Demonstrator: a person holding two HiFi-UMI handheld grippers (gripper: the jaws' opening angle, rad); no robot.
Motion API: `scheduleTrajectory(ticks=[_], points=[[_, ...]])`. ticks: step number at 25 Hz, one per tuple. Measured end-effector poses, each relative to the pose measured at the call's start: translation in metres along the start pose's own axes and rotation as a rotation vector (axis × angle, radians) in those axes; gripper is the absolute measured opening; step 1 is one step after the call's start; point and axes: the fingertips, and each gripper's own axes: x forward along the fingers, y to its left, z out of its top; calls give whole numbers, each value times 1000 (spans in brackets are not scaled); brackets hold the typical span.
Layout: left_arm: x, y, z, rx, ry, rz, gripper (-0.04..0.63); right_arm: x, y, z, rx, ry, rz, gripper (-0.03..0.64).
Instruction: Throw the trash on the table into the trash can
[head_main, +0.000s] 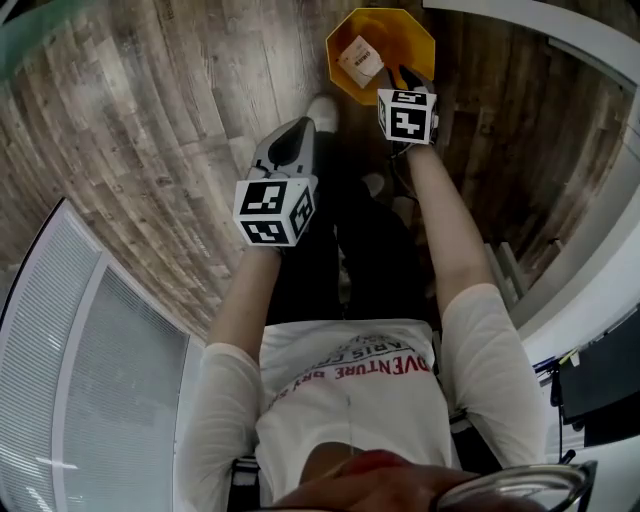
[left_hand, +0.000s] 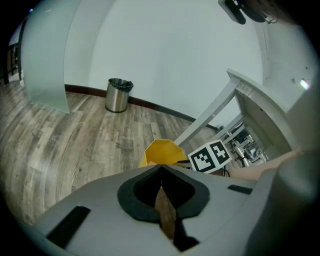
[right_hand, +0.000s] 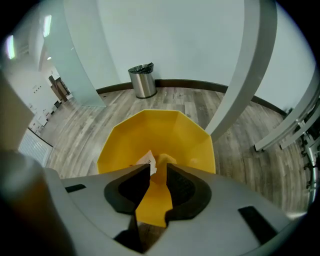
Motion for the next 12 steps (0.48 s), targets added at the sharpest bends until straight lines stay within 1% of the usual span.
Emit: scheduleTrajectory(ticks=[2,5,9,12], points=[[-2,-7,7,18,-8,-13,23,-11,2,0,-20,1,5,112],[-21,-19,31,25,-28,-21,23,-50,10,16,-26,-26,-1,98],[-56,-43,58,23,-55,-35,23,-114,19,50,19,-100,-22,45],[-93,-72,90,51,-73,-58,23,-177,28,84,29,-145,-8,37]])
